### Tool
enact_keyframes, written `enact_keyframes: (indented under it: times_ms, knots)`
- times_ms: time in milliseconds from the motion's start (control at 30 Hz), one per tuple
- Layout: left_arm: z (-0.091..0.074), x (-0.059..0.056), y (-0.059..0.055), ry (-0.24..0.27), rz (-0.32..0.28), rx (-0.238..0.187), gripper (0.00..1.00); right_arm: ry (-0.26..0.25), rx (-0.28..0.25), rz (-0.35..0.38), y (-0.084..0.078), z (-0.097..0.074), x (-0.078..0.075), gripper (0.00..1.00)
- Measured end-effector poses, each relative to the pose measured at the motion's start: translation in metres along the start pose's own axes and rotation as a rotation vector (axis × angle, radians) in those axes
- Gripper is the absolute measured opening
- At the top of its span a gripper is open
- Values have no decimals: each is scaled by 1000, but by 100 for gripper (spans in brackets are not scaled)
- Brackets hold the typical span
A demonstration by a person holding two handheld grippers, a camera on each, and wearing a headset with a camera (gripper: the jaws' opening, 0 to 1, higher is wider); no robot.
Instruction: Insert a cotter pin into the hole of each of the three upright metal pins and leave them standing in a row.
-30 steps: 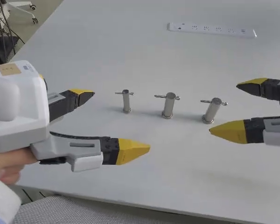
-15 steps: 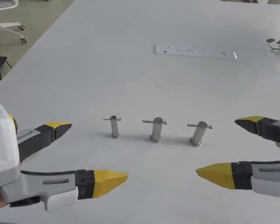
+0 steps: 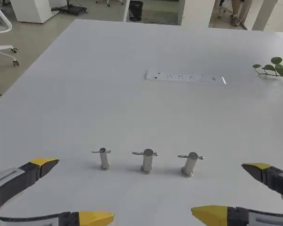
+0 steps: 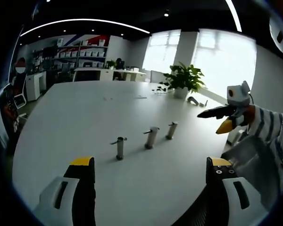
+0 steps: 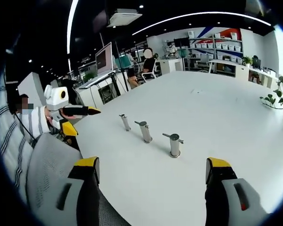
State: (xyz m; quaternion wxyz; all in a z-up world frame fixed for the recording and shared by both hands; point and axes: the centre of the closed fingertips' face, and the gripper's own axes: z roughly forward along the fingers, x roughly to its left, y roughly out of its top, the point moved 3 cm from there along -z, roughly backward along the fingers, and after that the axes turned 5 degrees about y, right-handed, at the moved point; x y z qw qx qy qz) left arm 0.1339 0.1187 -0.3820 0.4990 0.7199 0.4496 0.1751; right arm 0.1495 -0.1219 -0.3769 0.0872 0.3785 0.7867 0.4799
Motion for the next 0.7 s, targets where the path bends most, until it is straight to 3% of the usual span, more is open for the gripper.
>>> enact_keyframes:
  times_ms: [100,300,567,700]
  knots:
    - [1,-1,-3,0,-15,3,97,-9,0,41,-3,0,-1,92]
    - [2,1,-12,12,-40,18,97,-49,6,51,-7,-1,-7,92]
    - [0,6,-16,20,-49,30,95,-49,30,67,-14,2,-7,92]
    - [2,10,-15,28,-71,32,96,-49,17,94,-10,3,-8,91]
